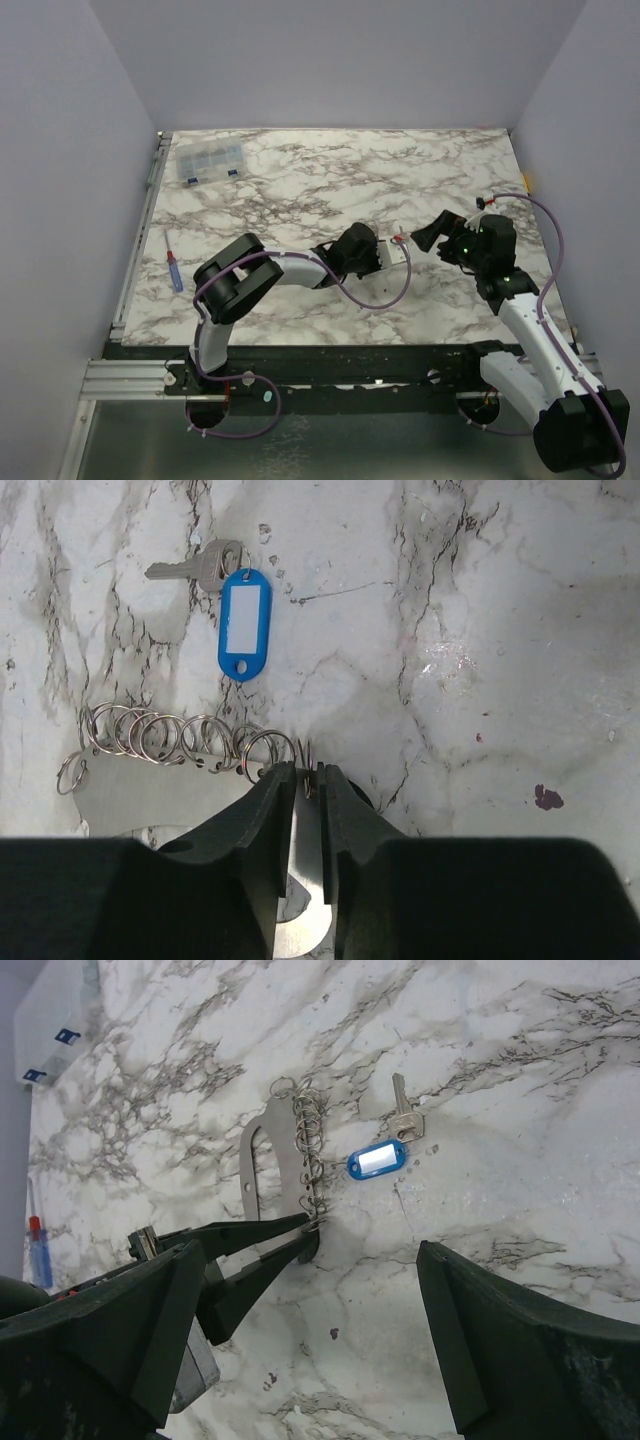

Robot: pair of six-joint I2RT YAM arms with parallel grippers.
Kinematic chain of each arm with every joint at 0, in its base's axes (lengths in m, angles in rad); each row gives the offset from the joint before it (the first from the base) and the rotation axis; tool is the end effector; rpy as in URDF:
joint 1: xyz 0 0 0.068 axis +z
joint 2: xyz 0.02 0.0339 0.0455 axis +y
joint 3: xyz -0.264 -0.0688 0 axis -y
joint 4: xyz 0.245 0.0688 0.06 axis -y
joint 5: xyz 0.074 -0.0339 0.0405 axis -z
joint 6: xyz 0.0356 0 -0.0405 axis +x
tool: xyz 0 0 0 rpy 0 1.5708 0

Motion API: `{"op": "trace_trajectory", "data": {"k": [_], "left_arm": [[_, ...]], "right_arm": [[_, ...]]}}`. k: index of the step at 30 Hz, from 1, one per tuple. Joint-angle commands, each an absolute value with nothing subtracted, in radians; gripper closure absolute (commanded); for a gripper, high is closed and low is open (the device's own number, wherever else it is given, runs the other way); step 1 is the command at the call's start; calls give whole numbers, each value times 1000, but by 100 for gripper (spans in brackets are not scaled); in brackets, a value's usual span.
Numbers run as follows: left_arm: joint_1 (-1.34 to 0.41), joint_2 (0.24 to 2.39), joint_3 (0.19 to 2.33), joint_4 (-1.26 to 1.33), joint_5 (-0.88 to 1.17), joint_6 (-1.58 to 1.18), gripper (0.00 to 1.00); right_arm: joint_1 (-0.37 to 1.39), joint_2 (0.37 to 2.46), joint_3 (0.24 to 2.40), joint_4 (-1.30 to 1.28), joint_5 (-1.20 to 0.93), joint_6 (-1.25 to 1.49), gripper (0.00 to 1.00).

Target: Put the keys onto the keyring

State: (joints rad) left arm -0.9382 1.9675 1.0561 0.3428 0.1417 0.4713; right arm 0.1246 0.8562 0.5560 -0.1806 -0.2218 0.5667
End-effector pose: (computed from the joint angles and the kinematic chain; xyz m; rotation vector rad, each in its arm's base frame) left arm 0.2393 -0.3349 0.1413 1.4642 1.5920 -0.4231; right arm 0.1927 0.0320 0.2475 0.3219 2.0788 0.6510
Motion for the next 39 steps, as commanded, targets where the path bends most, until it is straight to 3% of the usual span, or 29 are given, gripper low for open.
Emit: {"op": "trace_trajectory", "data": {"k": [1,6,12,25,39], "left_arm": [[-933,1950,1053,354,156,466,80],[-933,1943,1044,355,170,466,83],[-933,1936,1040,353,179,484,100],[-896,1792,987,369,235,482,100],[-839,1490,868,361,270,387,100]], "right_arm": [[130,843,551,-172,-223,558,0],[130,844,549,-170,-223,558,0],[130,846,548,-169,-225,558,0],[130,862,561,-159,-251,554,0],[130,813,590,88,-615,500,0]]}}
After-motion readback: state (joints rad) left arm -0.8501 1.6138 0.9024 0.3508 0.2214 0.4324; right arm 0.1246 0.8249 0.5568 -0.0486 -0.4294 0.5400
